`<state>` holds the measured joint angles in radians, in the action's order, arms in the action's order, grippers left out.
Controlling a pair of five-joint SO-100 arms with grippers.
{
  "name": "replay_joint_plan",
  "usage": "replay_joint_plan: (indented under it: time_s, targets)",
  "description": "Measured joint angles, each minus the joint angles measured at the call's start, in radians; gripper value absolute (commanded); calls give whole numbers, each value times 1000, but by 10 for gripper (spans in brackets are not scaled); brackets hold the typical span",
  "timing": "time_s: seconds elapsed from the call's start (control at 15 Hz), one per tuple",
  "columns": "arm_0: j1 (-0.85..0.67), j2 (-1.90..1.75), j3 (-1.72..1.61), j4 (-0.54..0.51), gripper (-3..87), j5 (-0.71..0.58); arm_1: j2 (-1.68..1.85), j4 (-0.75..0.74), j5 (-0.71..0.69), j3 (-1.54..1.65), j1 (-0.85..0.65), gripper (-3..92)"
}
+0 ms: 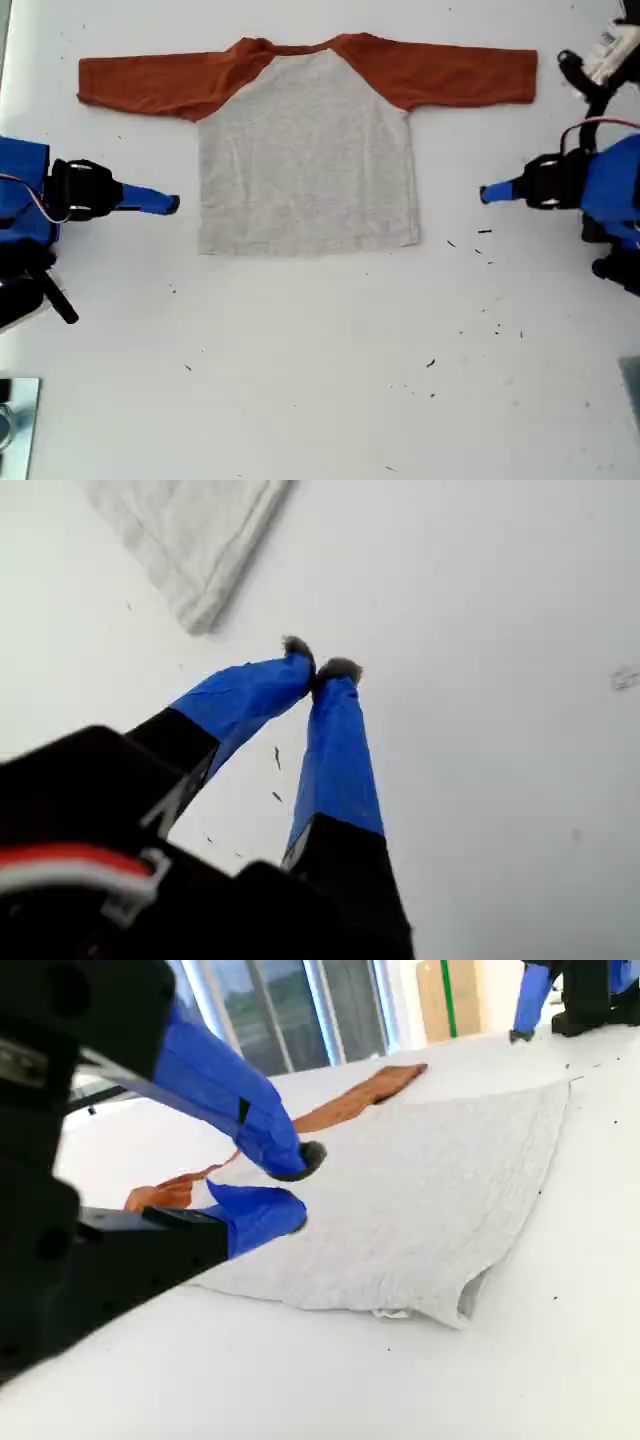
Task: Fold t shirt
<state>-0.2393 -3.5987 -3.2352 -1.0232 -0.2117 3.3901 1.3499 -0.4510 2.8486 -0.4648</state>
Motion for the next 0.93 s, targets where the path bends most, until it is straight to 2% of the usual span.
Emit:
replay_joint_plan:
  time_s: [0.2, 0.27, 0.33, 0.47, 0.53, 0.67, 0.8, 0.93]
  targets:
    - [-3, 0, 0, 0, 40, 0, -515, 124, -324, -499, -301, 36]
    - [-6, 0, 0, 0, 41, 0, -673, 147, -436, -660, -407, 156]
    - [-6, 0, 0, 0, 41, 0, -784, 164, -546, -788, -525, 318]
    - [-6, 0, 0, 0, 41, 0, -1026, 222, -753, -1034, -735, 400]
    - [-6, 0, 0, 0, 41, 0, -1146, 232, -844, -1129, -799, 398]
    - [-6, 0, 0, 0, 41, 0, -1301, 201, -930, -1192, -884, 375]
    - [-6, 0, 0, 0, 41, 0, -1390, 78, -950, -1164, -922, 363]
    - [-6, 0, 0, 0, 41, 0, -1448, -124, -959, -1005, -917, 341]
